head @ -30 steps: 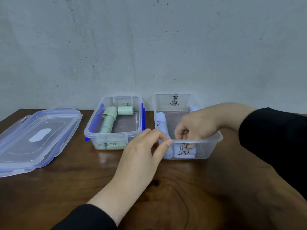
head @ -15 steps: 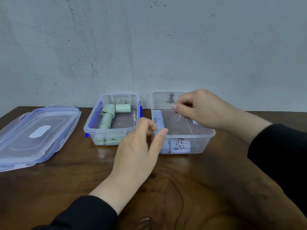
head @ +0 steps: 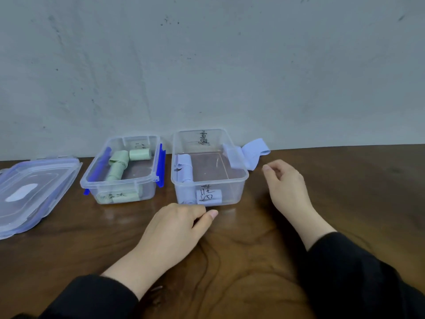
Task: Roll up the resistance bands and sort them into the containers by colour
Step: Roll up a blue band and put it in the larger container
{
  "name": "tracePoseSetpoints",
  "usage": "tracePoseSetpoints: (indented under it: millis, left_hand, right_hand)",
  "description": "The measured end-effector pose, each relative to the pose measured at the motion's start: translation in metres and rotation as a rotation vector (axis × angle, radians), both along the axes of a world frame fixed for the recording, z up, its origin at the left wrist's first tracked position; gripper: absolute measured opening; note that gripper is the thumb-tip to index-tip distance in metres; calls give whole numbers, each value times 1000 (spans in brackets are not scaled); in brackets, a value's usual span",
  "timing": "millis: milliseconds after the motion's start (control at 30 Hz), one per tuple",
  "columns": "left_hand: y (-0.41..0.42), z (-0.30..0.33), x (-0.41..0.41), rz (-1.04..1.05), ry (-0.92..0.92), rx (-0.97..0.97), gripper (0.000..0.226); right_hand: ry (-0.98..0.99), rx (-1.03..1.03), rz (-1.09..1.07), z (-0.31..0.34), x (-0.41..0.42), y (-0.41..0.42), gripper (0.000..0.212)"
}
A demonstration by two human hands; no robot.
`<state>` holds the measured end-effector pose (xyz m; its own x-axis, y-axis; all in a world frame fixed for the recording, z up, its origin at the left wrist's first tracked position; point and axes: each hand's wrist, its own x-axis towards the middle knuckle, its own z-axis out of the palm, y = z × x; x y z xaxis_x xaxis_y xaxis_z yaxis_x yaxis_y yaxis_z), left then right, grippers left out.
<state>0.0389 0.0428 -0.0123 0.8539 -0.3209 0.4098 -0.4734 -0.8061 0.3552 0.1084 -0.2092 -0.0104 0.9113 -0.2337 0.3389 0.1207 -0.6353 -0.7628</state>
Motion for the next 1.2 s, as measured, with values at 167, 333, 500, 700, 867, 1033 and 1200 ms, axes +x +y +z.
tracePoseSetpoints:
  millis: [167, 333, 500, 700, 867, 1033, 1200]
  left_hand:
    - [-2, -2, 4, 22, 27, 72, 55]
    - [-3, -3, 5, 34, 41, 104, 56]
    - [-1, -3, 6, 28, 41, 98, 55]
    - [1, 2, -5, -15, 28, 58, 47]
    - [-3, 5, -25, -47, 30, -51, 21]
    - [-20, 13, -61, -128, 74, -191, 31]
    - [-32, 19, -90, -149, 169, -380, 37]
  right_hand:
    - [100, -155, 149, -7, 37, 3, 50]
    - [177, -222, 157, -6, 58, 12, 54]
    - [-100, -25, -100, 9, 41, 10, 23]
    - [-220, 510, -106, 27, -13, 4, 19]
    - [-209, 722, 18, 33, -70, 5, 26]
    - [-141, 824, 221, 40, -122, 15, 23]
    - [-64, 879, 449, 43, -156, 36, 17]
